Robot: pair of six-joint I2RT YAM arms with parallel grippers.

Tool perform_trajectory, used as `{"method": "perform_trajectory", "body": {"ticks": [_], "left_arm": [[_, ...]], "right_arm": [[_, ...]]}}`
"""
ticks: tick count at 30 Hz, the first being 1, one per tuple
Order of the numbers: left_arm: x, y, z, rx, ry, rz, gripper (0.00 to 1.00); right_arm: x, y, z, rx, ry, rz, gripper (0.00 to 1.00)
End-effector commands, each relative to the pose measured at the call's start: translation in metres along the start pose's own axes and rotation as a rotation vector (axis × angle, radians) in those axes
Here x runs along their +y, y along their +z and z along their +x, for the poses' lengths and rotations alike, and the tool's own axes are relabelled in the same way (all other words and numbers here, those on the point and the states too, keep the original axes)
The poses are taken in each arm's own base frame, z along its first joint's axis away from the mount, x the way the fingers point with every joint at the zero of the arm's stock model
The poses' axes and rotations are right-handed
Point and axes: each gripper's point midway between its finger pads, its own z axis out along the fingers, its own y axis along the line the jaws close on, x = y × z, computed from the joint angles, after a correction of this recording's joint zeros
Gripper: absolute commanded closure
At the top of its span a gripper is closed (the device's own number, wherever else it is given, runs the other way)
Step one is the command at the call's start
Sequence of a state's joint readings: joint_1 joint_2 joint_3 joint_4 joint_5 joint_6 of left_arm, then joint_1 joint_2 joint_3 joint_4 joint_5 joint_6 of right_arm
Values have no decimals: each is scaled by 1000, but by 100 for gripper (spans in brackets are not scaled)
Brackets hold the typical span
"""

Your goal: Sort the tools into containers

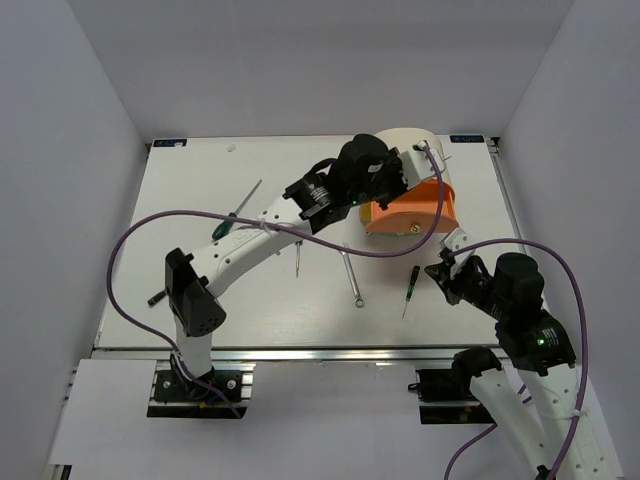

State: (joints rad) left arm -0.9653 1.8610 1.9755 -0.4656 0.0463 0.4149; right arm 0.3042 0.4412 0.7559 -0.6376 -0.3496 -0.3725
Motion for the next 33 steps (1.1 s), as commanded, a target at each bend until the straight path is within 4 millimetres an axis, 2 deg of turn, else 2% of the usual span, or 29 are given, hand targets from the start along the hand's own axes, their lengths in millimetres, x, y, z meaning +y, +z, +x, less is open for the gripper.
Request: {"method": "perform_trajectory", "body": {"ticks": [1,7,9,11,13,15,16,17,19,20,21,22,23,24,25,26,27,28,30,31,33], "left_arm": [[14,5,-14,-53,174,7,100],[-1,31,23,12,203,53,100],[-3,33,26,18,199,63,93],[-5,31,22,2,182,66,80],[-1,30,17,-15,172,46,60],[1,26,18,-10,153,28,34],[4,26,19,0,147,9,33],[7,23,16,-2,137,-6,33],[19,17,6,-22,119,-60,32],[22,14,-1,-40,100,-74,32],[27,7,-14,-72,87,-92,32],[40,-1,-24,-91,71,-155,37],[45,-7,-32,-109,29,-184,43],[55,-21,-48,-146,-3,-225,61],[62,-30,-55,-161,-37,-256,71],[70,-39,-57,-168,-114,-293,79],[81,-62,-70,-202,-166,-332,85],[83,-72,-63,-182,-216,-350,88],[93,-95,-52,-178,-374,-389,84],[93,-118,-35,-158,-494,-404,66],[90,-142,-13,-134,-610,-418,43]], "right_arm": [[-3,-4,-15,-45,-8,13,100],[-7,-3,-16,-51,-5,34,100],[-8,-3,-16,-48,-6,45,100],[-11,-3,-14,-44,-6,58,100],[-10,-3,-12,-41,-6,56,100],[-10,-1,-10,-34,-1,53,100],[-10,0,-9,-29,-2,51,99],[-10,1,-9,-26,-9,47,89],[-8,3,-5,0,-82,8,79],[-1,3,-6,-2,-127,-45,70],[0,6,-1,19,-226,-88,66],[7,5,8,57,-262,-143,62],[12,4,6,56,-307,-189,56],[11,9,12,81,-407,-241,54],[13,9,15,96,-461,-277,54],[21,4,25,128,-506,-351,53],[24,6,36,162,-565,-411,53],[21,7,41,156,-730,-459,53],[25,8,67,213,-855,-571,56],[23,11,72,204,-983,-622,56],[25,16,83,228,-1012,-733,56]]}}
